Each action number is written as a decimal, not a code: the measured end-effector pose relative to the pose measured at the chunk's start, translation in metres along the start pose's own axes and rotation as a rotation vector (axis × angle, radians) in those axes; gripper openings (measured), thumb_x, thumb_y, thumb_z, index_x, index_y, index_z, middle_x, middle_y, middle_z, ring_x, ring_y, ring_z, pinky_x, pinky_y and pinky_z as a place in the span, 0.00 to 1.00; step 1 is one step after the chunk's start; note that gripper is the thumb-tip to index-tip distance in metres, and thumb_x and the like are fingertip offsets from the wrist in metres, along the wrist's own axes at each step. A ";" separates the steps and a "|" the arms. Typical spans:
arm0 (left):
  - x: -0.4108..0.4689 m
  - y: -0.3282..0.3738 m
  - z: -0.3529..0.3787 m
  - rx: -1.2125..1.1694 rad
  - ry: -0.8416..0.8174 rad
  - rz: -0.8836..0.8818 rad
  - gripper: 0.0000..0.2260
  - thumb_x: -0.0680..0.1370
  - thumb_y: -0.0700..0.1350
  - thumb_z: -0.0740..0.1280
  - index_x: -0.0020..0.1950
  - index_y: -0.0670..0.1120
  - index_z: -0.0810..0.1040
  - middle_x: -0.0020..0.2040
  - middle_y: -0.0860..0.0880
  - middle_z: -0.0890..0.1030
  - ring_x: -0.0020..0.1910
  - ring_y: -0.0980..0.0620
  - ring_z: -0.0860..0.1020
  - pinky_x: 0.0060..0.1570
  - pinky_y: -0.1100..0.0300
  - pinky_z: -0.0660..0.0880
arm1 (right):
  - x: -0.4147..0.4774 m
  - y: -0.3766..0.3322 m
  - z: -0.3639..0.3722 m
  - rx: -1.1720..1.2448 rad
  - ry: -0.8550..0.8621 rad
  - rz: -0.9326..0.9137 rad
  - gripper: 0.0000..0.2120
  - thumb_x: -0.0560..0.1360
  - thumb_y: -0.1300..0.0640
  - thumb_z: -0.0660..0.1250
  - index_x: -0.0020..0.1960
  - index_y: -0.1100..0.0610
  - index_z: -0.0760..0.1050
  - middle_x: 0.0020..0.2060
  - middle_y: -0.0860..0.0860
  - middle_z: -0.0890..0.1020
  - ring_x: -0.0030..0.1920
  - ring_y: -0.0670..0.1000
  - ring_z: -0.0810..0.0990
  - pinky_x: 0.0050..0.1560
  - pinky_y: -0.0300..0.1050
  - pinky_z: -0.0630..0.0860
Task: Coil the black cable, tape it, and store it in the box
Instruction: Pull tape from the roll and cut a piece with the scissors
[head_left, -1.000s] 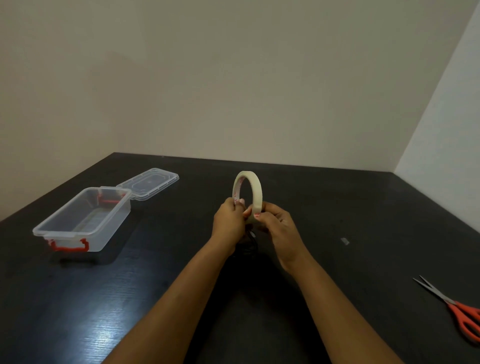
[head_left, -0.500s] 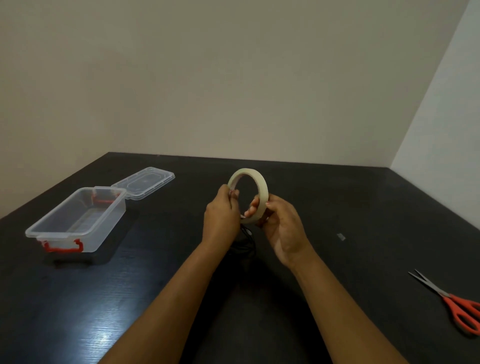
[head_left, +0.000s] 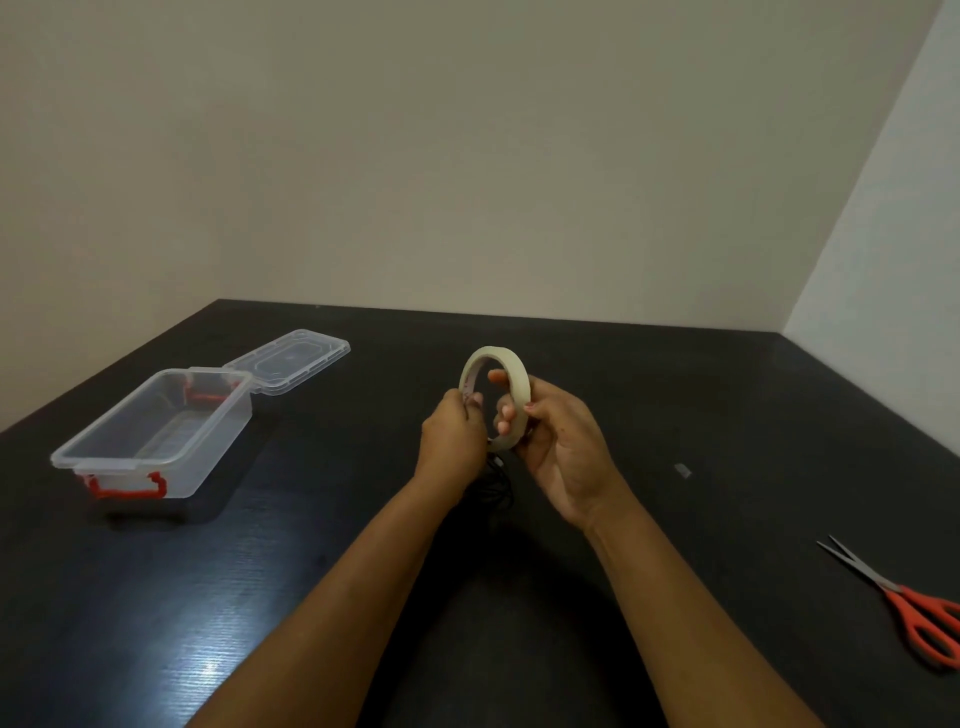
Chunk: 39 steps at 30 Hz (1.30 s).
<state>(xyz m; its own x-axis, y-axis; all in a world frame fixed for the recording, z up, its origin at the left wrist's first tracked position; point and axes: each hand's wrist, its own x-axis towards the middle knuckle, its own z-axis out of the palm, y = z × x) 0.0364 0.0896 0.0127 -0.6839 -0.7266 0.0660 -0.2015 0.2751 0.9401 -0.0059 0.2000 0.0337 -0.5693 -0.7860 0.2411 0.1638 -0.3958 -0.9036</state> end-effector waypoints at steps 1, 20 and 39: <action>0.000 0.000 0.000 -0.022 -0.009 -0.022 0.12 0.82 0.51 0.53 0.58 0.46 0.71 0.47 0.48 0.75 0.41 0.54 0.75 0.35 0.61 0.71 | 0.000 -0.001 0.000 -0.004 -0.003 0.004 0.19 0.78 0.69 0.48 0.58 0.62 0.76 0.33 0.50 0.79 0.37 0.46 0.76 0.44 0.40 0.76; 0.000 0.002 -0.002 0.009 -0.025 0.063 0.11 0.82 0.49 0.53 0.58 0.44 0.70 0.48 0.46 0.76 0.38 0.55 0.75 0.33 0.64 0.70 | -0.002 0.001 0.006 -0.065 0.068 -0.032 0.16 0.79 0.66 0.50 0.49 0.59 0.77 0.30 0.48 0.76 0.33 0.46 0.73 0.37 0.37 0.74; -0.009 0.001 0.000 0.445 0.135 0.942 0.17 0.78 0.48 0.59 0.66 0.47 0.74 0.66 0.45 0.75 0.63 0.49 0.74 0.62 0.58 0.71 | 0.005 0.005 -0.021 -0.570 0.215 -0.168 0.20 0.82 0.46 0.50 0.46 0.51 0.78 0.36 0.46 0.78 0.37 0.39 0.76 0.40 0.34 0.73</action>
<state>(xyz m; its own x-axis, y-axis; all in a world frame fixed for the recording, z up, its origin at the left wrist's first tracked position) 0.0420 0.0964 0.0134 -0.6195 -0.1550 0.7695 0.1132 0.9524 0.2830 -0.0250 0.2046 0.0226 -0.7085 -0.5989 0.3732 -0.3630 -0.1442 -0.9206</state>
